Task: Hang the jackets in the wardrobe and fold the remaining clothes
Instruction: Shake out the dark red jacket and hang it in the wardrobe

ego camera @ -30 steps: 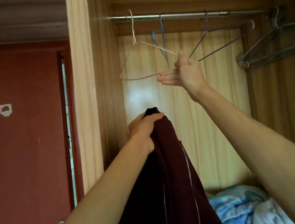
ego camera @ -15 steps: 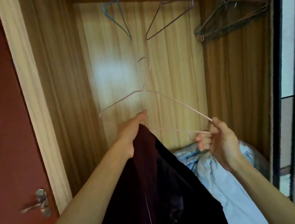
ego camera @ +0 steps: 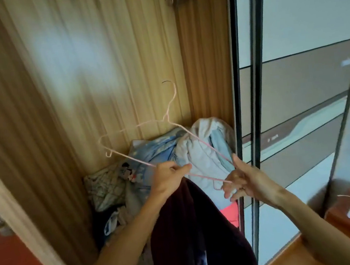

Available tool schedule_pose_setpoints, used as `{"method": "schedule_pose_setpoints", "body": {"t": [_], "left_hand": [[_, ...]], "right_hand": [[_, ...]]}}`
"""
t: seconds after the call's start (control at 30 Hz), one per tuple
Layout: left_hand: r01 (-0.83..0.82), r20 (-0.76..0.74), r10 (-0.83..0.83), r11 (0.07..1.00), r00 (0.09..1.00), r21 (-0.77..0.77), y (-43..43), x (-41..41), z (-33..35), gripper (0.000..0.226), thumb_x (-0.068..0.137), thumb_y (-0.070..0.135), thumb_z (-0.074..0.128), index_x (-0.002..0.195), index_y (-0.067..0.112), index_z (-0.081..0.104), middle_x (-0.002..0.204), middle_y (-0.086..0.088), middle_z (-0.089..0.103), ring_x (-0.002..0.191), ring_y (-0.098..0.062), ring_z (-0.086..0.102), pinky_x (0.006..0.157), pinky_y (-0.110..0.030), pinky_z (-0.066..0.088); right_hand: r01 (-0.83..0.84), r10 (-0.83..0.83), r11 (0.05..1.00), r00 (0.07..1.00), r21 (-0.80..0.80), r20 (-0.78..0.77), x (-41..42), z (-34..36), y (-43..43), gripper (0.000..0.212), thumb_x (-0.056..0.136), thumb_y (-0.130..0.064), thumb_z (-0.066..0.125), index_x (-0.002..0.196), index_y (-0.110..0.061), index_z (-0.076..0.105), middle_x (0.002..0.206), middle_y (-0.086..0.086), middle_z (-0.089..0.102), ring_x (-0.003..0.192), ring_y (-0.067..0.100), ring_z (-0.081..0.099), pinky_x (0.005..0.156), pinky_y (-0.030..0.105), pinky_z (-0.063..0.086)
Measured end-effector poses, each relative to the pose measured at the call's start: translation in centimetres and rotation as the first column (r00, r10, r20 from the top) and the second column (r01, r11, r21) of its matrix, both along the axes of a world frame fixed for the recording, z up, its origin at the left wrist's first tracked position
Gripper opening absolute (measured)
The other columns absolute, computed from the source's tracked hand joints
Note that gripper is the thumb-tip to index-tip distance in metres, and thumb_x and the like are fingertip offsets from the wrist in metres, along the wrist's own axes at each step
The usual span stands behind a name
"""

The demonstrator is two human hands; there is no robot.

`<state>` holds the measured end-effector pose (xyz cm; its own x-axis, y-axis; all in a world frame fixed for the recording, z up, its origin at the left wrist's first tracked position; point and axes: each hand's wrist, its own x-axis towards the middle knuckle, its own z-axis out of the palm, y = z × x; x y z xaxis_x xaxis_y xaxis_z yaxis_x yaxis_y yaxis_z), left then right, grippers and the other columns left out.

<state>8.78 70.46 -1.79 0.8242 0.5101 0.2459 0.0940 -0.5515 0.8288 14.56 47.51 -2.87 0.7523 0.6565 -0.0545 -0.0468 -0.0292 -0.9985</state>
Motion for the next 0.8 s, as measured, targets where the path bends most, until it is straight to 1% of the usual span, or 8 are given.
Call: {"method": "schedule_pose_setpoints", "body": {"t": [0.13, 0.2, 0.27, 0.37, 0.47, 0.6, 0.7, 0.8], "left_hand": [[0.043, 0.044, -0.05, 0.989, 0.998, 0.141, -2.4, 0.7, -1.1, 0.042, 0.075, 0.029, 0.084, 0.052, 0.012, 0.053, 0.047, 0.006, 0.044, 0.047, -0.007, 0.041, 0.053, -0.025, 0.036], [0.151, 0.031, -0.162, 0.965, 0.986, 0.215, -4.0, 0.9, -1.9, 0.038, 0.07, 0.029, 0.083, 0.052, 0.02, 0.052, 0.051, 0.008, 0.05, 0.052, -0.01, 0.049, 0.056, -0.028, 0.041], [0.21, -0.024, -0.213, 0.931, 0.977, 0.299, -5.6, 1.0, -2.4, 0.036, 0.069, 0.032, 0.08, 0.052, 0.028, 0.048, 0.056, 0.009, 0.054, 0.058, -0.013, 0.055, 0.059, -0.031, 0.047], [0.25, -0.03, -0.252, 0.924, 0.967, 0.291, -7.2, 1.1, -2.5, 0.043, 0.073, 0.034, 0.085, 0.054, 0.025, 0.048, 0.056, 0.01, 0.051, 0.055, -0.007, 0.048, 0.057, -0.025, 0.038], [0.365, -0.142, -0.339, 0.902, 0.93, 0.233, -7.8, 0.2, -2.2, 0.043, 0.07, 0.055, 0.083, 0.07, 0.019, 0.059, 0.06, 0.009, 0.057, 0.054, -0.002, 0.051, 0.056, -0.021, 0.038], [0.641, -0.279, -0.589, 0.751, 0.758, 0.158, -9.3, -1.8, -2.1, 0.056, 0.063, 0.039, 0.093, 0.109, 0.033, 0.062, 0.095, 0.01, 0.061, 0.083, -0.006, 0.057, 0.073, -0.02, 0.044], [0.746, -0.415, -0.631, 0.626, 0.656, 0.227, -11.0, -2.4, -2.5, 0.105, 0.065, 0.027, 0.093, 0.145, 0.057, 0.031, 0.097, 0.008, 0.051, 0.087, -0.009, 0.05, 0.076, -0.016, 0.04], [0.779, -0.416, -0.659, 0.531, 0.627, 0.332, -11.5, -2.4, -3.8, 0.108, 0.073, 0.008, 0.084, 0.144, 0.064, 0.024, 0.083, -0.011, 0.051, 0.075, -0.027, 0.051, 0.07, -0.027, 0.046]], "right_hand": [[0.1, -0.02, 0.956, 0.96, -0.277, 0.278, 0.2, -0.6, -2.4, 0.052, 0.084, -0.07, 0.058, 0.081, -0.021, 0.076, 0.113, -0.011, 0.073, 0.11, 0.007, 0.065, 0.109, 0.039, 0.043], [0.043, 0.005, 0.984, 0.965, -0.174, 0.264, -0.2, 0.9, -2.1, 0.033, 0.082, -0.045, 0.075, 0.105, -0.021, 0.074, 0.111, -0.003, 0.074, 0.107, 0.012, 0.068, 0.105, 0.036, 0.047], [0.015, -0.018, 1.0, 0.989, 0.02, 0.146, -0.5, 2.9, -1.2, 0.043, 0.079, -0.031, 0.078, 0.117, -0.013, 0.067, 0.1, 0.009, 0.074, 0.089, 0.02, 0.071, 0.086, 0.032, 0.054], [0.142, -0.163, 0.978, 0.977, 0.151, 0.135, -1.0, 5.4, -0.6, 0.043, 0.086, -0.05, 0.07, 0.11, -0.014, 0.065, 0.068, 0.004, 0.048, 0.051, 0.013, 0.037, 0.048, 0.024, 0.033], [0.243, -0.27, 0.952, 0.953, 0.186, 0.137, -1.0, 5.6, -2.4, 0.062, 0.085, -0.073, 0.052, 0.111, -0.019, 0.069, 0.062, 0.0, 0.018, 0.051, 0.014, 0.014, 0.044, 0.025, 0.015], [0.485, -0.498, 0.862, 0.865, 0.144, 0.067, -1.4, 3.0, -6.5, 0.06, 0.087, -0.072, 0.05, 0.057, -0.021, 0.045, 0.055, -0.001, 0.026, 0.048, 0.014, 0.02, 0.045, 0.025, 0.019], [0.643, -0.649, 0.761, 0.752, 0.091, 0.117, -2.1, 1.0, -9.5, 0.055, 0.095, -0.056, 0.05, 0.058, -0.016, 0.045, 0.054, 0.002, 0.04, 0.047, 0.014, 0.036, 0.051, 0.028, 0.036], [0.763, -0.757, 0.645, 0.632, 0.041, 0.165, -2.8, -0.3, -12.8, 0.041, 0.096, -0.034, 0.051, 0.068, -0.006, 0.061, 0.063, 0.01, 0.058, 0.054, 0.018, 0.051, 0.056, 0.028, 0.044]]}}
